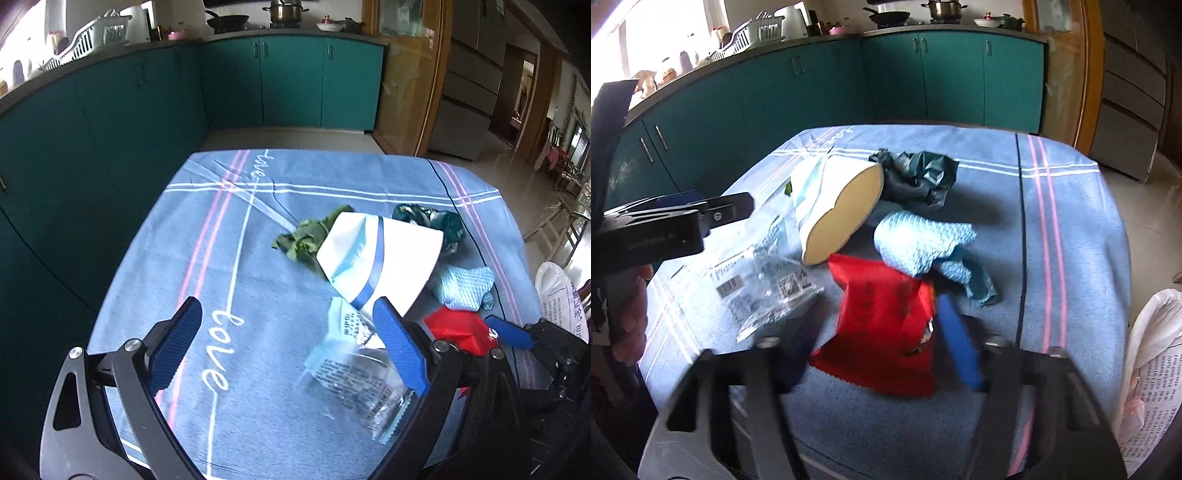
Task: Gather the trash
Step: 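Grasp the clear plastic bag with the left tool while the right tool approaches the red packet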
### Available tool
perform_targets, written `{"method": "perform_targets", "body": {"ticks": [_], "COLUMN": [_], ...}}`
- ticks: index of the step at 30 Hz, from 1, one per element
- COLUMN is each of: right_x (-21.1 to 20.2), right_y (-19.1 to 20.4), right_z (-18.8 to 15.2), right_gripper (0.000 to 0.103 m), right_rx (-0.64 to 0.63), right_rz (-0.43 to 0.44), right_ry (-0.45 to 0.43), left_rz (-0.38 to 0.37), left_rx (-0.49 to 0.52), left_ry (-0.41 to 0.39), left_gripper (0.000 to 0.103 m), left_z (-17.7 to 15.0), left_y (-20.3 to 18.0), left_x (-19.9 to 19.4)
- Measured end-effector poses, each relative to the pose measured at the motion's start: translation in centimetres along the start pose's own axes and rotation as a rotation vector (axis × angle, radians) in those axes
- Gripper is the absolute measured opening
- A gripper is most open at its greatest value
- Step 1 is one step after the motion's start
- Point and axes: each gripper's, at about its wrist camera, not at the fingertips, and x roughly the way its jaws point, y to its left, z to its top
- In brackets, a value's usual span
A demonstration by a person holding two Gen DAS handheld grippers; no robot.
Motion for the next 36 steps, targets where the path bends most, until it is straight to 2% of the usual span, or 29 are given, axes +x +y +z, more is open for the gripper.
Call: {"method": "perform_targets", "body": {"ticks": [3, 9, 12, 14, 16, 21, 24, 29, 30, 32, 36], "right_x": [-1.0, -4.7, -5.8, -6.1, -6.0, -4.8, -4.1, -3.7, -3.6, -3.5, -3.2], "right_y": [-0.5, -2.9, -4.7, -5.6, -6.2, -5.8, -5.5, -5.4, -5.4, -5.4, -5.4], "right_z": [-0.5, -1.6, -2.1, -2.3, -2.3, -2.6, -2.7, -2.8, -2.8, -2.8, -2.8], "right_gripper": [0.049, 0.049, 0.054, 0.069, 0.073, 0.077, 0.077, 0.079, 0.08, 0.081, 0.081], "right_rx": [-0.007, 0.036, 0.081, 0.115, 0.135, 0.125, 0.121, 0.121, 0.122, 0.12, 0.117], "right_rz": [-0.008, -0.05, -0.047, -0.056, -0.069, -0.091, -0.096, -0.101, -0.102, -0.107, -0.121], "right_ry": [-0.009, -0.079, -0.105, -0.113, -0.108, -0.069, -0.048, -0.035, -0.034, -0.03, -0.022], "left_rz": [0.01, 0.002, -0.021, -0.027, -0.036, -0.081, -0.11, -0.151, -0.153, -0.148, -0.137], "left_rx": [0.012, 0.044, 0.072, 0.099, 0.127, 0.172, 0.187, 0.221, 0.228, 0.244, 0.234], "left_ry": [0.002, 0.027, 0.042, 0.05, 0.06, 0.099, 0.121, 0.105, 0.099, 0.089, 0.099], "left_gripper": [0.093, 0.093, 0.093, 0.093, 0.093, 0.092, 0.086, 0.081, 0.081, 0.074, 0.076], "left_z": [-0.1, -0.8, -1.2, -1.4, -1.8, -2.5, -2.8, -3.0, -3.0, -3.1, -3.0], "left_y": [-0.3, -1.6, -2.4, -3.2, -3.9, -5.2, -5.6, -6.3, -6.4, -6.7, -6.6], "left_x": [0.1, 0.4, 0.5, 0.6, 0.9, 1.5, 1.7, 1.1, 0.9, 0.7, 1.0]}}
